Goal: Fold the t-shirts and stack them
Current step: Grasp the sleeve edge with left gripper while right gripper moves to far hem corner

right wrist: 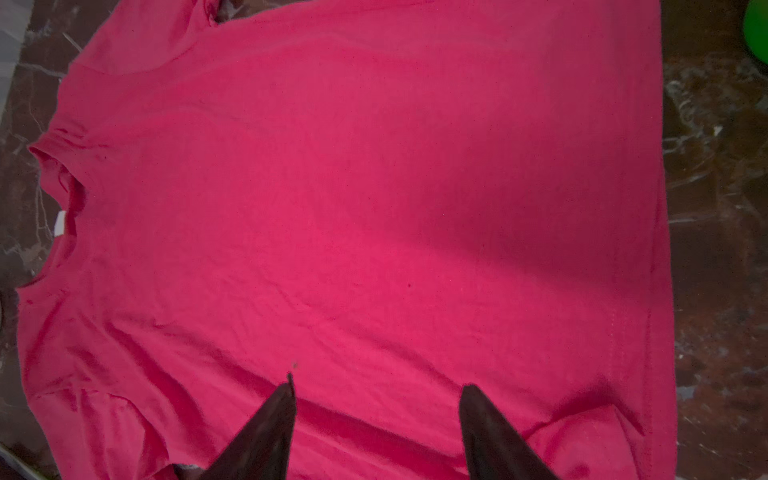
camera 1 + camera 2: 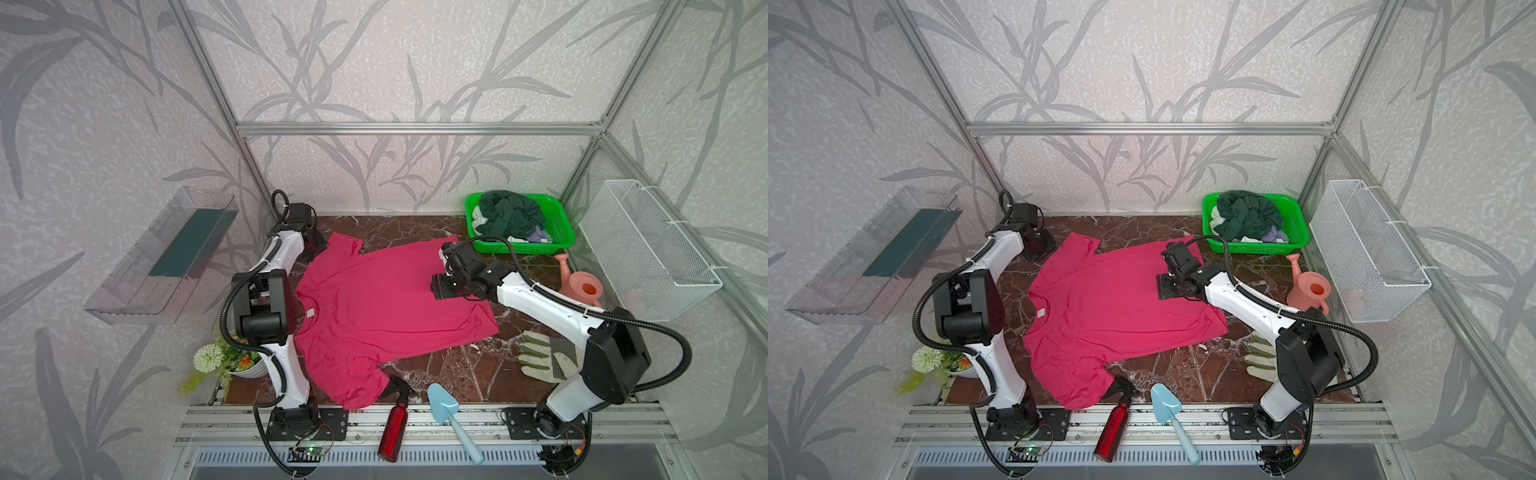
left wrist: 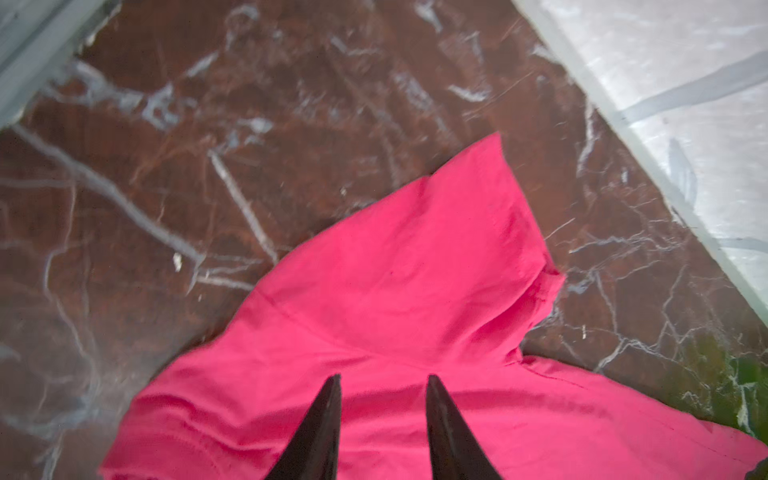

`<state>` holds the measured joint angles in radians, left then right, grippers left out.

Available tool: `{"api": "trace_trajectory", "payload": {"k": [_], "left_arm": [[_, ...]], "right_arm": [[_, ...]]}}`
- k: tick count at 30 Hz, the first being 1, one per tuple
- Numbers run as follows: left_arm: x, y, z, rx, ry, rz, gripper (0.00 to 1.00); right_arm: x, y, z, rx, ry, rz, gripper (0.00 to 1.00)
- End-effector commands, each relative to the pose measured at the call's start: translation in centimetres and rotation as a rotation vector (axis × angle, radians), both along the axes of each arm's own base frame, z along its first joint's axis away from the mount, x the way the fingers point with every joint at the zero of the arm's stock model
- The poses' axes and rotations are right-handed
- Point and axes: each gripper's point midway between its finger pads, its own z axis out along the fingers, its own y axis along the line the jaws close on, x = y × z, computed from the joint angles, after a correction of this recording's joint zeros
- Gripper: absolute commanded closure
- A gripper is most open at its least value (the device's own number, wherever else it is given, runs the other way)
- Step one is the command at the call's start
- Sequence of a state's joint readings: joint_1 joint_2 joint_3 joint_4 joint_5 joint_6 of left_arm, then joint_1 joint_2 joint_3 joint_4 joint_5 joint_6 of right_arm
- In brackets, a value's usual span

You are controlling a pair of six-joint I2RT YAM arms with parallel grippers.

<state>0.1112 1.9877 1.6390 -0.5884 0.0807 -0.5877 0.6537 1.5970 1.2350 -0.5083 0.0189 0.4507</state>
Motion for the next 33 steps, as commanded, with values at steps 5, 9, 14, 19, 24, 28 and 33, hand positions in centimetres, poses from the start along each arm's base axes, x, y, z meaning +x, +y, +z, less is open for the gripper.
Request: {"api": "trace_trajectory", "payload": {"k": [5, 9, 14, 19, 24, 28, 33], "left_arm": [[5.2, -0.8, -2.7, 0.019, 0.079, -0.153, 0.63], [8.1, -1.1, -3.2, 0.028, 0.084, -0.211, 0.62], [10.2, -1.7, -4.5, 0.024, 0.08, -0.272, 0.6], [11.2, -2.2, -5.7, 0.007, 0.055, -0.273, 0.59], [11.8, -3.0, -6.7, -0.005, 0.047, -0.289, 0.57], [11.2, -3.5, -8.5, 0.025, 0.101, -0.294, 0.56], [9.8, -2.5, -9.9, 0.089, 0.192, -0.235, 0.56]], "right_arm": [[3.1, -0.9, 0.9, -0.026, -0.038, -0.02, 0.13], [4.3, -1.4, 1.2, -0.058, -0.061, -0.035, 0.04], [5.6, -2.1, 0.4, -0.085, -0.043, -0.057, 0.02], [5.8, -2.0, 0.0, -0.082, -0.036, -0.058, 0.02], [5.6, -2.1, -0.5, -0.085, -0.029, -0.062, 0.02], [5.5, -2.2, -0.8, -0.082, -0.023, -0.066, 0.03], [5.2, -2.4, -0.7, -0.067, -0.028, -0.07, 0.03]]}}
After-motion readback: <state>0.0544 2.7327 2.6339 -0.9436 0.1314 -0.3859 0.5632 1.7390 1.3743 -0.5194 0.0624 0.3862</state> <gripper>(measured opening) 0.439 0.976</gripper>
